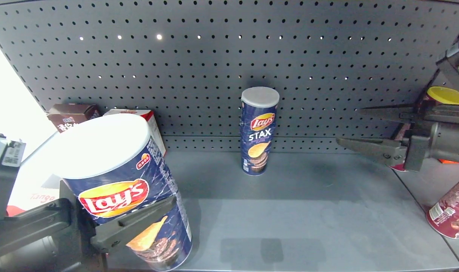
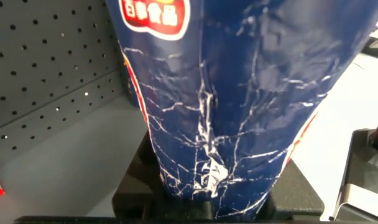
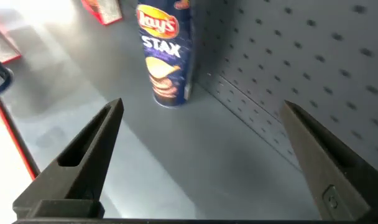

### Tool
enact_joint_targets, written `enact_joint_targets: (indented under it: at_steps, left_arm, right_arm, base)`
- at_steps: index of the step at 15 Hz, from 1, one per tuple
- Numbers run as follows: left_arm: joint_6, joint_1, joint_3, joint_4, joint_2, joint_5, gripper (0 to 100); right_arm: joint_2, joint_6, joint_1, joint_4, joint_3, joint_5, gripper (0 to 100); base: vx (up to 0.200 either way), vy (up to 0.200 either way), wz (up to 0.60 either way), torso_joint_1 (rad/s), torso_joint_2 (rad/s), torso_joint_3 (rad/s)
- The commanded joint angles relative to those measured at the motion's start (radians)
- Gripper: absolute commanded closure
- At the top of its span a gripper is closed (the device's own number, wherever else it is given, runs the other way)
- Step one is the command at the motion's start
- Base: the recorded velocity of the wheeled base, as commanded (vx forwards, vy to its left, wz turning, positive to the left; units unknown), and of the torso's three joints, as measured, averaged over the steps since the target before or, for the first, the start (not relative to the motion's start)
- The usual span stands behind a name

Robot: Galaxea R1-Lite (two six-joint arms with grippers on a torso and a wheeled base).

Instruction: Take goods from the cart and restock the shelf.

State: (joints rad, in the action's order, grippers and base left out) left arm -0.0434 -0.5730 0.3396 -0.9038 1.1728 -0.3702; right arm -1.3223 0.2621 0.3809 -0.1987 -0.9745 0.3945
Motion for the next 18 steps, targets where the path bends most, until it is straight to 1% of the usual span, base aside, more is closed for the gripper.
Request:
enact_joint_targets:
  at_steps: [1, 4, 7, 9, 10, 15, 18]
  left_arm:
    - [0.000, 0.010, 0.001, -0.001, 0.010, -0.001, 100]
    - [0.000, 0.018, -0.016, 0.000, 0.008, 0.001, 100]
    - [0.000, 0.035, -0.013, 0.000, 0.011, -0.001, 100]
    - [0.000, 0.036, -0.021, 0.000, 0.011, 0.004, 100]
    - [0.000, 0.036, -0.019, 0.000, 0.011, 0.005, 100]
    - [0.000, 0.036, -0.002, -0.001, 0.045, 0.002, 100]
    - [0.000, 0.036, -0.002, 0.000, 0.045, 0.001, 100]
  right_arm:
    - [-0.120, 0.003, 0.003, -0.004, -0.056, 0.026, 0]
    - [-0.235, 0.020, -0.003, -0.079, -0.122, 0.035, 0]
    - [-0.336, 0.017, -0.025, -0.094, -0.227, 0.190, 0]
    - [-0.374, 0.023, -0.039, -0.128, -0.248, 0.399, 0]
    - [-0.397, 0.026, -0.037, -0.162, -0.247, 0.426, 0]
    - [-0.488, 0.031, -0.011, -0.266, -0.257, 0.435, 0]
    - [-0.520, 0.031, -0.002, -0.268, -0.293, 0.435, 0]
  base:
    - [0.000, 0.000, 0.00, 0.000, 0.00, 0.000]
    - [0.000, 0.000, 0.00, 0.000, 0.00, 0.000]
    - [0.000, 0.000, 0.00, 0.000, 0.00, 0.000]
    - [0.000, 0.000, 0.00, 0.000, 0.00, 0.000]
    - [0.000, 0.000, 0.00, 0.000, 0.00, 0.000]
    - [0.000, 0.000, 0.00, 0.000, 0.00, 0.000]
    - [0.000, 0.000, 0.00, 0.000, 0.00, 0.000]
